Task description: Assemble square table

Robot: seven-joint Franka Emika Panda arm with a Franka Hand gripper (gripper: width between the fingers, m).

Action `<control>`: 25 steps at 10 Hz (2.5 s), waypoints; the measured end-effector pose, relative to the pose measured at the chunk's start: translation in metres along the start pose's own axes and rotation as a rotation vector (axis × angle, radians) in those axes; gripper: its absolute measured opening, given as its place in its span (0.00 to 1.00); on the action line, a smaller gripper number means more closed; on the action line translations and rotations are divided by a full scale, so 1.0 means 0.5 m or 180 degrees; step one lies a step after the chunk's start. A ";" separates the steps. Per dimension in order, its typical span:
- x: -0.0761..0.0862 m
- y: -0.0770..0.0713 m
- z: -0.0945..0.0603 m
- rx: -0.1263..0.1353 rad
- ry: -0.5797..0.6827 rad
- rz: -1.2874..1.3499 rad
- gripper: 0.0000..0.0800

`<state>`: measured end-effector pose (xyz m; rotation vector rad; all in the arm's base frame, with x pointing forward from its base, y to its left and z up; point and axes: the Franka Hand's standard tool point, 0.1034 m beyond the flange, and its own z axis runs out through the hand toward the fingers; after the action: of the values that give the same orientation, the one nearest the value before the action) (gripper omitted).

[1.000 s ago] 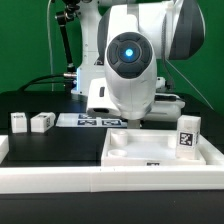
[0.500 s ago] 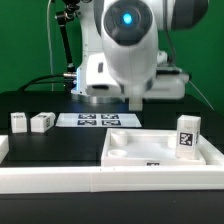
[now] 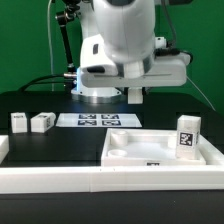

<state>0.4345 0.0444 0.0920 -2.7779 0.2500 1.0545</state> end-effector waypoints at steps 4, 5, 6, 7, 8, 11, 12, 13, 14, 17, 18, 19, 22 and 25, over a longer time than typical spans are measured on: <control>0.023 0.018 -0.090 0.0074 0.0818 -0.0163 0.36; 0.032 0.017 -0.088 0.0056 0.1111 -0.0172 0.36; 0.033 0.018 -0.085 0.0039 0.1363 -0.0178 0.36; 0.035 0.020 -0.087 0.0027 0.1593 -0.0180 0.36; 0.038 0.022 -0.087 0.0016 0.1740 -0.0179 0.36; 0.049 0.027 -0.111 -0.0030 0.2405 -0.0193 0.36; 0.055 0.027 -0.129 -0.0034 0.2533 -0.0204 0.36; 0.062 0.025 -0.153 -0.0038 0.2732 -0.0205 0.36; 0.064 0.019 -0.164 -0.0035 0.2822 -0.0210 0.36; 0.067 0.025 -0.159 -0.0075 0.3108 -0.0220 0.36; 0.069 0.026 -0.160 -0.0091 0.3113 -0.0242 0.36; 0.074 0.032 -0.158 -0.0155 0.3110 -0.0333 0.36; 0.095 0.047 -0.195 -0.0268 0.3130 -0.0548 0.36; 0.096 0.047 -0.190 -0.0291 0.3195 -0.0552 0.36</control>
Offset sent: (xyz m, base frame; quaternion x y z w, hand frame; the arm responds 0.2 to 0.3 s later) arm 0.0371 -0.0220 0.0338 0.0065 0.1321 -0.0266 0.9909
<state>0.5259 -0.0031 0.1276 -3.0735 0.0583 -0.4396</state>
